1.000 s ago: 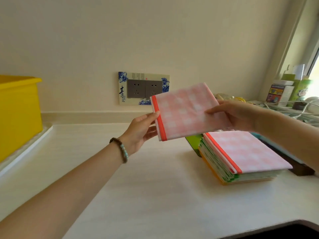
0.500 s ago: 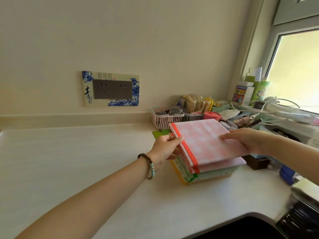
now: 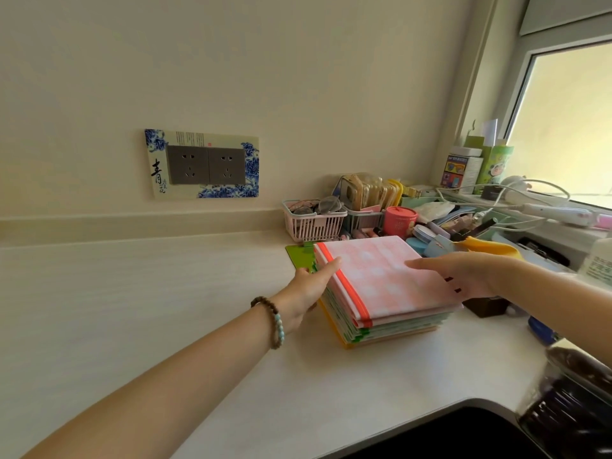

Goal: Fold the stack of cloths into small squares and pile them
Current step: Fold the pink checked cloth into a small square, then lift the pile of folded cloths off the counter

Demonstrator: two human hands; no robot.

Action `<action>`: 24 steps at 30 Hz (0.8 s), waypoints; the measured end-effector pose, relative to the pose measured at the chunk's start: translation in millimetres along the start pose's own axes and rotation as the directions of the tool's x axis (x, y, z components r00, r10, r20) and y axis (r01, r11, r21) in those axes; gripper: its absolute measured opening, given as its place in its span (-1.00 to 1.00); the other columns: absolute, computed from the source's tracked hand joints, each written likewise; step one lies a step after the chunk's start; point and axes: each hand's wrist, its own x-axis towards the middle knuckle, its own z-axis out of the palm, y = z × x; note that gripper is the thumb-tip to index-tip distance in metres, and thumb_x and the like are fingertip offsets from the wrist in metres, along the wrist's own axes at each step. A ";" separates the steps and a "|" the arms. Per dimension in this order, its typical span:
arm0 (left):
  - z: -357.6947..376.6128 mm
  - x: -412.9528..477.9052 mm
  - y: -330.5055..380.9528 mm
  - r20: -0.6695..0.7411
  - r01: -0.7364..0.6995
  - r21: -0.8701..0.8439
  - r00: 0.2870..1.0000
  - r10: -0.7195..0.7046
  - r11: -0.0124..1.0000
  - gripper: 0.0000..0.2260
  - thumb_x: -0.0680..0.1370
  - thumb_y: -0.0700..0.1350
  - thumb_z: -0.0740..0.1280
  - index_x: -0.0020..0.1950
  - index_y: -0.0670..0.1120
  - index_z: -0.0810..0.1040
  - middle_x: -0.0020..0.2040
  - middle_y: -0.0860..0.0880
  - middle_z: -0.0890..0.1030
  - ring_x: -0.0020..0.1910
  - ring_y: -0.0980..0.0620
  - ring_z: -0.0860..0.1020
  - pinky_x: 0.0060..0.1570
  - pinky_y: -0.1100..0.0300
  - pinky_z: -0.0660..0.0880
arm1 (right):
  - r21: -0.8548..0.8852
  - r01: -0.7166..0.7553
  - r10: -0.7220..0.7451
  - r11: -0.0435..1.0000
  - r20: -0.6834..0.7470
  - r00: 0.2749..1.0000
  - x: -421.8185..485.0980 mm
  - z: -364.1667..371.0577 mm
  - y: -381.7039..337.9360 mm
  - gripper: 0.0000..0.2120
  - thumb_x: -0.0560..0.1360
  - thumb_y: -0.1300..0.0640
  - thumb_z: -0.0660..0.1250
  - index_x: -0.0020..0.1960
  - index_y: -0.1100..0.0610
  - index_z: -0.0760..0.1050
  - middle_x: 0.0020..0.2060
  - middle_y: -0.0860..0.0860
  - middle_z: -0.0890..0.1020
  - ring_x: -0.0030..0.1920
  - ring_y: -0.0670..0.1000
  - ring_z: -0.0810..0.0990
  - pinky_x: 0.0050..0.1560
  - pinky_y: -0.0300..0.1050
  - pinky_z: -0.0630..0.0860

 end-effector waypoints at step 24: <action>-130.0 -57.5 -17.4 0.027 0.159 -0.139 0.987 -0.156 0.978 -0.56 0.62 0.17 0.05 0.16 -0.08 0.57 0.14 -0.11 0.63 0.16 -0.09 0.57 0.24 0.00 0.45 | -0.048 0.065 -0.043 0.997 0.369 0.929 -46.3 135.0 -46.2 -0.33 0.31 -0.25 0.37 0.30 0.09 0.35 0.22 0.12 0.51 0.21 0.12 0.52 0.20 0.06 0.50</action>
